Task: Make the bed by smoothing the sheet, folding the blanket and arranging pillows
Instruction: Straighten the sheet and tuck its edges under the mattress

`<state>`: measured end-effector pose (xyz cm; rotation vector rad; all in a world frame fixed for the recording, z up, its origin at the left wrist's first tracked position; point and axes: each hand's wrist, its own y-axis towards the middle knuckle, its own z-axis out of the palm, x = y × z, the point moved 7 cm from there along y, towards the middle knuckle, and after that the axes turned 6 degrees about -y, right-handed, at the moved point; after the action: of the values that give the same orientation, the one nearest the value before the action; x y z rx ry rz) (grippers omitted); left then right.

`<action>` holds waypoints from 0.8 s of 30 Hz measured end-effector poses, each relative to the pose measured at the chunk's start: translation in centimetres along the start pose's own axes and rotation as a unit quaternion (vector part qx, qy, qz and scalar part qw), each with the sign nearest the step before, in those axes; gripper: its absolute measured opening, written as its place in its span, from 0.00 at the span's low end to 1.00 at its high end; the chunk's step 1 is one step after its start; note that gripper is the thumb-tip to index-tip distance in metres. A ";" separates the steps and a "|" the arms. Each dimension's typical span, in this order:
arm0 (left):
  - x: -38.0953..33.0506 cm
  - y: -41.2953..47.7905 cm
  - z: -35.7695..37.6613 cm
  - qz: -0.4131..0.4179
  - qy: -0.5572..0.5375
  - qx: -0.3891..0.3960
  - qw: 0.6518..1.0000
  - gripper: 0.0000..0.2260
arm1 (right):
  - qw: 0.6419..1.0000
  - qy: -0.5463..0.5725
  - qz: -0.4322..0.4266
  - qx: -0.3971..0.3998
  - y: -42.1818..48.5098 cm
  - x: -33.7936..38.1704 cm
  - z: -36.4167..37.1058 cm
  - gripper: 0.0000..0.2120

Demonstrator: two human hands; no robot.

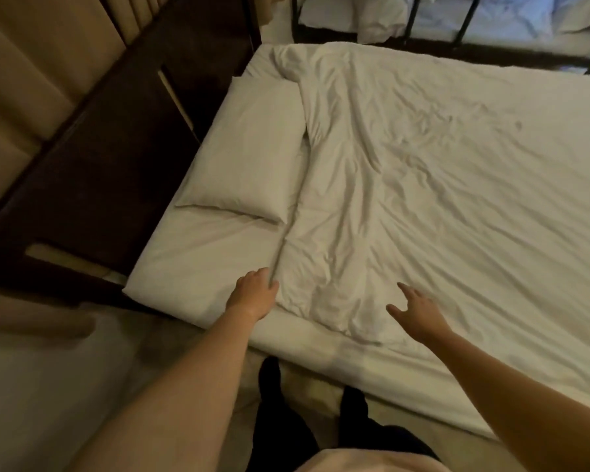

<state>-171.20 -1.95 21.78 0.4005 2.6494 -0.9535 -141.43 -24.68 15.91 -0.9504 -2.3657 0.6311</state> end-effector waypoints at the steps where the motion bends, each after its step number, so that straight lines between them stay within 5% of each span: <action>1: 0.1 2.0 -0.2 0.002 -0.009 0.010 1.000 0.24 | 1.000 0.005 0.010 -0.002 0.7 0.7 0.4 0.35; 12: 2.6 23.0 3.6 -0.039 -0.091 0.105 0.990 0.26 | 0.983 0.072 0.165 -0.021 7.0 6.6 8.4 0.35; 18: 1.4 29.7 8.3 -0.085 -0.228 0.120 0.962 0.27 | 0.973 0.112 0.197 -0.030 10.2 8.0 12.7 0.35; 24: 1.8 31.9 9.9 -0.144 -0.258 0.038 0.955 0.25 | 0.970 0.123 0.207 -0.040 12.2 8.8 14.1 0.34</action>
<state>-159.69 15.55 -4.33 -0.2090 2.2248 -1.0714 -149.53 -13.55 0.48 -1.4880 -1.9993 0.5320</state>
